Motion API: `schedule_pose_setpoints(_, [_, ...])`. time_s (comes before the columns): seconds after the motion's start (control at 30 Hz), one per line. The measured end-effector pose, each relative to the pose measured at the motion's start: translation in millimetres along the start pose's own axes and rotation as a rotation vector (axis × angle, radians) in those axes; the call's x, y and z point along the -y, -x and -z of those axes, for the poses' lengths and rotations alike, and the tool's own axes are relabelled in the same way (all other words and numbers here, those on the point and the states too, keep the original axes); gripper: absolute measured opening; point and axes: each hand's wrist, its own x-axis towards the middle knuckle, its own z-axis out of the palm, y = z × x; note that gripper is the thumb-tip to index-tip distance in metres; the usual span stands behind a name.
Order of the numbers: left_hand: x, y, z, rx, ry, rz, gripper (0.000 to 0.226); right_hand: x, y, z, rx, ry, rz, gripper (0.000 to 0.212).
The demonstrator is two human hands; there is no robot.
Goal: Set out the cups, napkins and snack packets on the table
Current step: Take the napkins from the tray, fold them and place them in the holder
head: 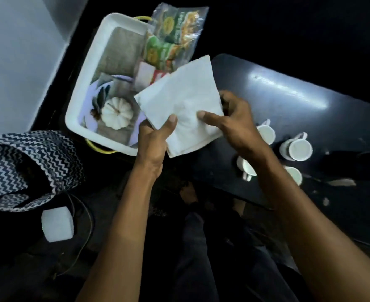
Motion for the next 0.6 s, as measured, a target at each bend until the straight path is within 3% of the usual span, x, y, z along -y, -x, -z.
schedule_pose_setpoints(0.07, [10.6,13.2,-29.0,0.064,-0.087,0.031,0.023,-10.1,16.4,43.1,-0.021,-0.066,-0.043,0.025])
schedule_pose_setpoints(0.17, [32.8,27.9,-69.0,0.178,-0.287,0.07,0.023,-25.7,44.6,100.9,-0.112,-0.001,-0.089,0.015])
schedule_pose_setpoints(0.43, [62.9,68.8,-198.1,0.351,-0.561,0.113,0.035,-63.2,115.7,247.7,-0.157,0.229,-0.249,0.031])
schedule_pose_setpoints(0.6, [79.7,102.4,-281.2,0.36,-0.71,-0.034,0.006,-83.4,150.8,309.7,-0.23,0.369,-0.266,0.03])
